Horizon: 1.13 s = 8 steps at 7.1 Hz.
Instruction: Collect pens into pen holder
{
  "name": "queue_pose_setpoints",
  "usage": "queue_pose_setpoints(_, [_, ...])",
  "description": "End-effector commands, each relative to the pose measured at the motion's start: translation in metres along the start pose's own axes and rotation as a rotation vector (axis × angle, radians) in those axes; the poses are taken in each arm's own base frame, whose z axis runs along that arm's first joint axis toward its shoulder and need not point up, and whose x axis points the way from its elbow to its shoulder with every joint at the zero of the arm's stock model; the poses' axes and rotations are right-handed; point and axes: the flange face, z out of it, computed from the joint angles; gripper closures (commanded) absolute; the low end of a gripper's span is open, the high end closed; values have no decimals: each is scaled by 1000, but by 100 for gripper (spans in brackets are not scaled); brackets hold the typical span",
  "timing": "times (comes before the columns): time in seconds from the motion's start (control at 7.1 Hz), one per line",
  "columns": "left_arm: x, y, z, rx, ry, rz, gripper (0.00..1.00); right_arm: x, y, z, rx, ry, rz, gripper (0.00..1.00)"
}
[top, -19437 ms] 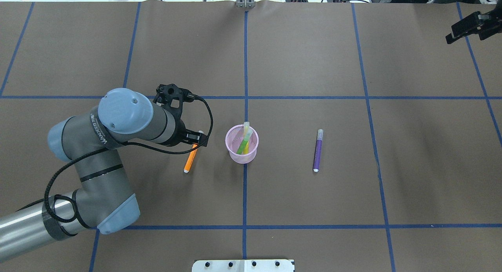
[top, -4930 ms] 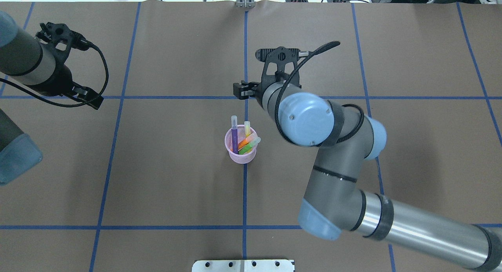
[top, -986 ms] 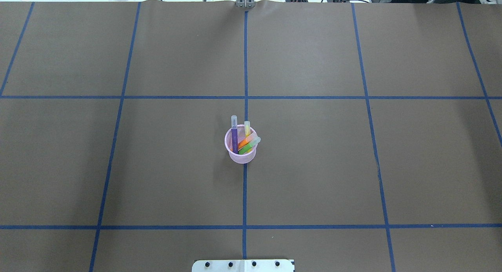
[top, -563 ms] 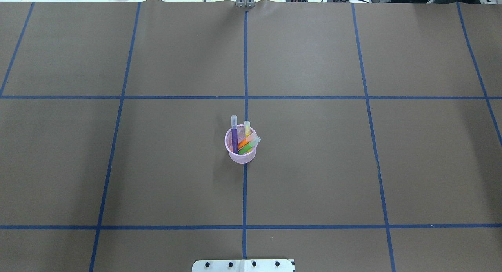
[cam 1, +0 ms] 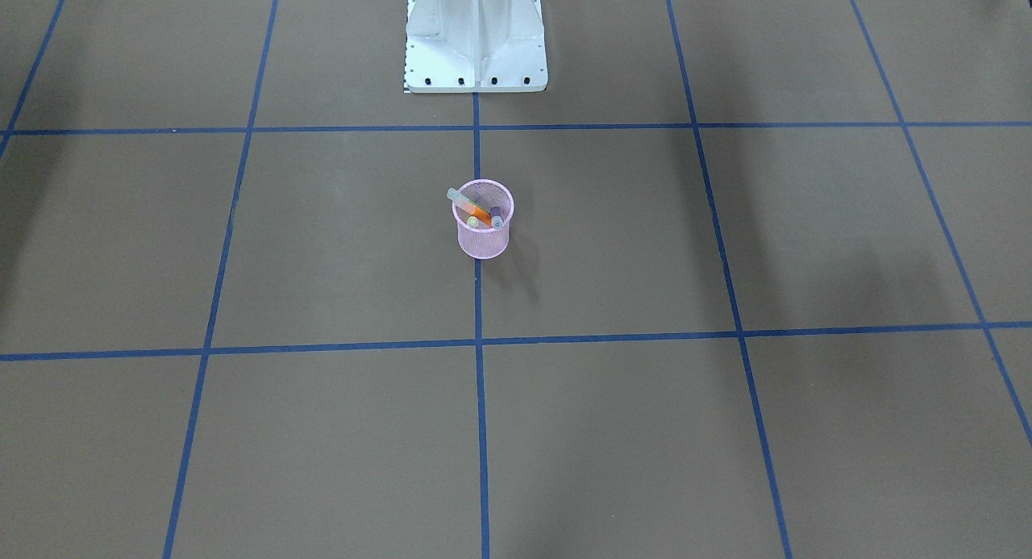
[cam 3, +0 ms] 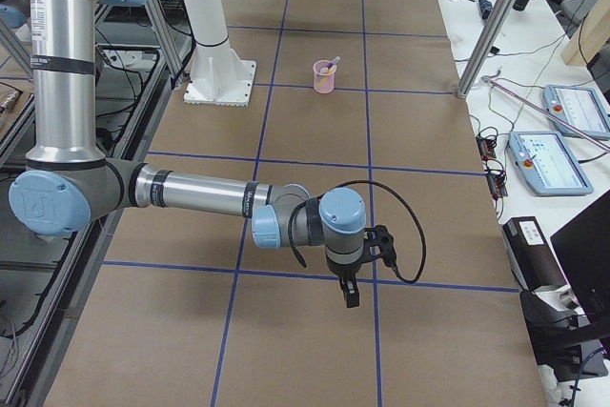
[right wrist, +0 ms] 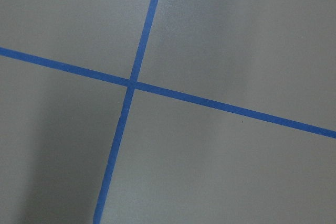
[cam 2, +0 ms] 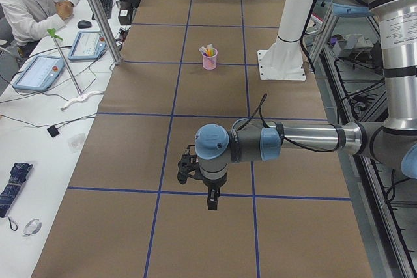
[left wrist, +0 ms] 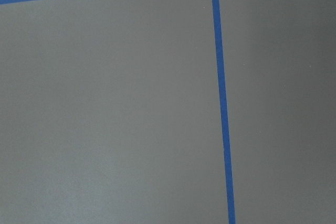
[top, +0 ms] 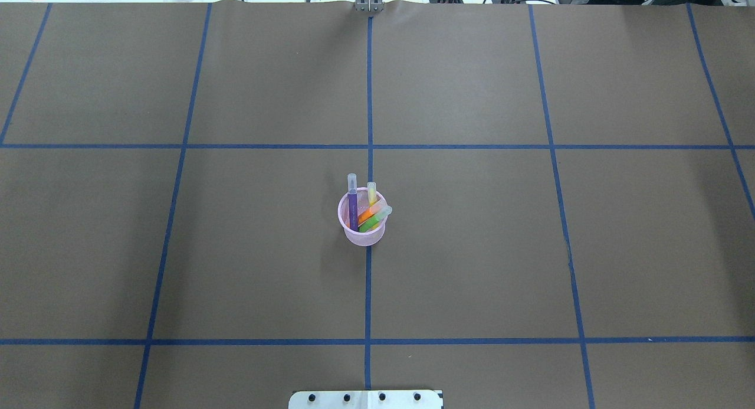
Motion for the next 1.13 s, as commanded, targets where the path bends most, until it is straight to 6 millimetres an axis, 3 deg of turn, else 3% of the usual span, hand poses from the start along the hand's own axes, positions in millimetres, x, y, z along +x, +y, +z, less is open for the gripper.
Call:
queue_pose_setpoints(0.0, [12, -3, -13, 27, -7, 28, 0, 2, 7, 3, -8, 2, 5, 0])
queue_pose_setpoints(0.42, [27, -6, -29, 58, -12, 59, 0, 3, 15, 6, -16, -3, 14, 0])
queue_pose_setpoints(0.99, [29, -8, -31, 64, -12, 66, 0, 3, 19, 7, -19, -3, 16, 0])
